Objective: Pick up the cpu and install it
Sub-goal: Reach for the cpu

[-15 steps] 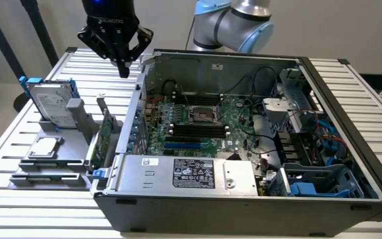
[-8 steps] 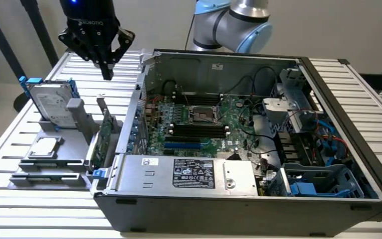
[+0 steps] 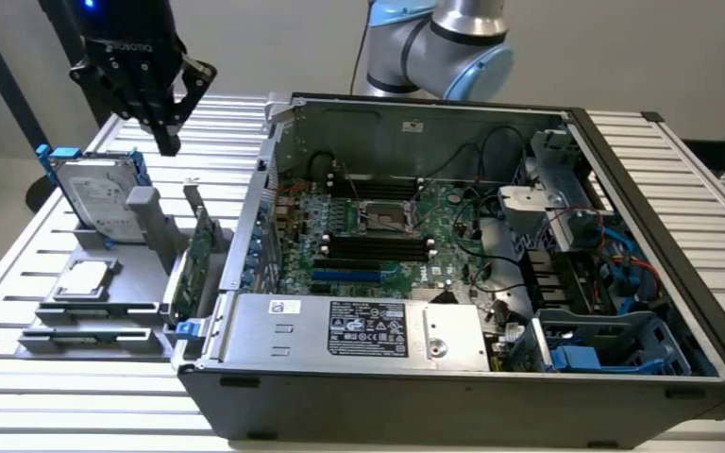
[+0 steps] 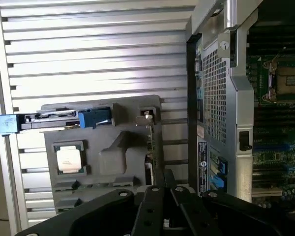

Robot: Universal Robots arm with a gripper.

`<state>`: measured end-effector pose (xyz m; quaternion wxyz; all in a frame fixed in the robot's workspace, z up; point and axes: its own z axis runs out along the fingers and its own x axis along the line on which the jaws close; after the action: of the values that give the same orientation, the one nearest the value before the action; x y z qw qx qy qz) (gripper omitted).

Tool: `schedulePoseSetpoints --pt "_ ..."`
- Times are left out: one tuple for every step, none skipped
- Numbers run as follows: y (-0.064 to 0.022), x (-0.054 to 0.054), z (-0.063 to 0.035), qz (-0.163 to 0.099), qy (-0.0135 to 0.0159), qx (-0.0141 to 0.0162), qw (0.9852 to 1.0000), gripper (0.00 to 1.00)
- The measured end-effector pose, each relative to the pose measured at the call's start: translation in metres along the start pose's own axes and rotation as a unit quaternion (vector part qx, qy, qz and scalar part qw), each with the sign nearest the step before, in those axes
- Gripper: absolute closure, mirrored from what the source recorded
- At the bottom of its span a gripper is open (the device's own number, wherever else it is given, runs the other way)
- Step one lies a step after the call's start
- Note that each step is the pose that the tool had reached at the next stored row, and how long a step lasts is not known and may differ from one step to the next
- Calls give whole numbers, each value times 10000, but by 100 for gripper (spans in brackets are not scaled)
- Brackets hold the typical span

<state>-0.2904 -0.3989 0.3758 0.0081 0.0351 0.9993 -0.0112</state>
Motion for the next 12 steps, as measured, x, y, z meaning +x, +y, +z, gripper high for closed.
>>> schedulePoseSetpoints --pt "-3 45 5 0 1 12 10000 89" --pt "-6 90 10 0 1 24 10000 89" --pt "-9 135 14 0 2 37 10000 89" --pt "-12 180 19 0 3 49 10000 89" --pt "-15 227 24 -1 4 61 10000 89" --pt "-19 274 29 -2 5 73 10000 89" --pt "-22 317 34 -2 6 84 10000 89" --pt "-25 362 39 -2 6 95 10000 89" --pt "-27 407 44 -1 7 106 9999 89" --pt "-30 452 49 -2 8 118 9999 89" --pt "-34 497 55 -3 9 129 9999 89" --pt "-37 546 61 -3 9 140 9999 89"
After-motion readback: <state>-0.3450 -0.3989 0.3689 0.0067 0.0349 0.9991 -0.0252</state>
